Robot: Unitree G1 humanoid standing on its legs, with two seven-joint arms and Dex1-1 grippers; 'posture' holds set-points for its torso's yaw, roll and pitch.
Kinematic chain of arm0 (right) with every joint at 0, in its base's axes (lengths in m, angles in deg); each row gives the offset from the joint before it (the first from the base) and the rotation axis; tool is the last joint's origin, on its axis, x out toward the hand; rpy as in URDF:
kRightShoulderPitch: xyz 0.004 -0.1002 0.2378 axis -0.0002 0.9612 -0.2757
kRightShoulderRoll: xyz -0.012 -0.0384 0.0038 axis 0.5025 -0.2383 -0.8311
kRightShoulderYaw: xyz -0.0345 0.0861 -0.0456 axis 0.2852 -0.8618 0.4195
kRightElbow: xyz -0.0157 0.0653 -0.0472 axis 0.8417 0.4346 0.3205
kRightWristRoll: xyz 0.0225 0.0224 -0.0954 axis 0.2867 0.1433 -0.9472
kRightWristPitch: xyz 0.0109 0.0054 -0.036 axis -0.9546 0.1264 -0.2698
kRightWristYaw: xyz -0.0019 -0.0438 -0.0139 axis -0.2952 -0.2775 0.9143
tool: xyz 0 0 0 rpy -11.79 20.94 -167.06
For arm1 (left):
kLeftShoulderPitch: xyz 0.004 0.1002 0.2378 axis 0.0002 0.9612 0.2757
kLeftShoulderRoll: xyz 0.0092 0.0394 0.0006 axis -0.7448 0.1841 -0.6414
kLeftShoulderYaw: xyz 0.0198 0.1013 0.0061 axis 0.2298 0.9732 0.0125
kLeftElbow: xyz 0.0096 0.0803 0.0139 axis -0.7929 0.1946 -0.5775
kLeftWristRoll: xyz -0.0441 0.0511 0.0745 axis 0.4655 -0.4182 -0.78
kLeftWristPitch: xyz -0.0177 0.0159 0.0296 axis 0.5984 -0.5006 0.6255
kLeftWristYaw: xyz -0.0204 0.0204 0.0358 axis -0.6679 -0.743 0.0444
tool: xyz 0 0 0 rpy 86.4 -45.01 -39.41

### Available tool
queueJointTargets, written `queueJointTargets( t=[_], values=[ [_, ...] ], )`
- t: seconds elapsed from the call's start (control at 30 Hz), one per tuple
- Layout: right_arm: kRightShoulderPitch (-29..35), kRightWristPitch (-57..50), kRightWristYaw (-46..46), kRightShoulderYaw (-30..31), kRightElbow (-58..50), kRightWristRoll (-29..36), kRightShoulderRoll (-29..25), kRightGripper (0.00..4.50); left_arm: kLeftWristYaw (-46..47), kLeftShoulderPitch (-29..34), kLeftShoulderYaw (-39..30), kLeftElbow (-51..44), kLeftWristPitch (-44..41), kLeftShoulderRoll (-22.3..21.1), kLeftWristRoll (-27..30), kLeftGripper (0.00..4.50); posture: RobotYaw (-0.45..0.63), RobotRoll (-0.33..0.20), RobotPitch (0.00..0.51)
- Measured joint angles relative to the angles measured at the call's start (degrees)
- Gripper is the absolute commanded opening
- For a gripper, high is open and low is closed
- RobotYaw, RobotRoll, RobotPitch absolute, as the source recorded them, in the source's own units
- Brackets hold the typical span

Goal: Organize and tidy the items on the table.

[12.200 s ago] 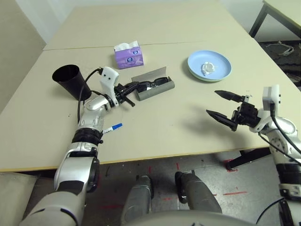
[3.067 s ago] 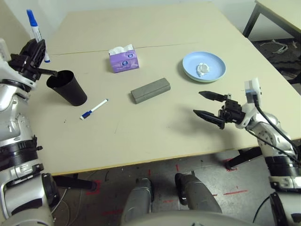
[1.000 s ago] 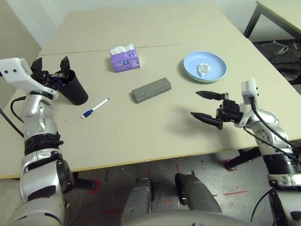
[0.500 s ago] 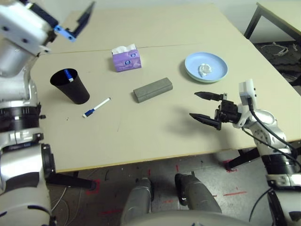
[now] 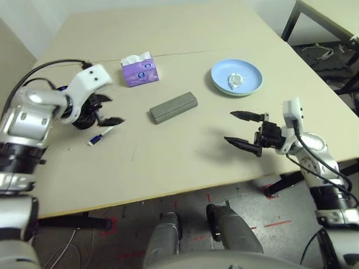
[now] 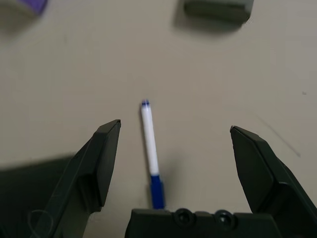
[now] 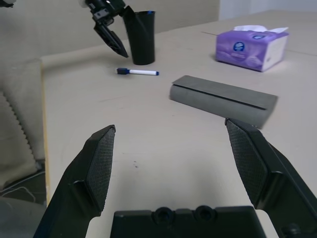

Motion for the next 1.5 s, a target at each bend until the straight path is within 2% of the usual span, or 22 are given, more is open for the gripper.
queueJointTargets(
  t=[0.33,0.73,1.43,1.5],
  values=[
    [-0.01,0.12,-0.12,0.1,-0.1,0.0,0.0,4.5,2.96,0.07,0.52,0.64,-3.96,0.11,-2.26,4.49,-0.17,0.0,0.131],
    [-0.01,0.54,-0.12,0.1,-0.1,0.0,-0.11,4.5,9.37,2.78,0.36,2.07,-5.6,3.68,-2.37,4.49,-0.18,0.0,0.13],
    [-0.04,-0.09,-0.85,0.13,-1.06,0.0,-0.26,4.5,13.27,3.24,-0.12,11.52,1.39,7.63,-2.34,4.49,-0.18,0.0,0.131],
    [-0.03,-0.1,-0.9,0.13,-1.13,0.0,-0.26,4.5,13.27,3.23,-0.12,11.74,2.01,7.77,-2.33,4.08,-0.18,0.0,0.131]
  ],
)
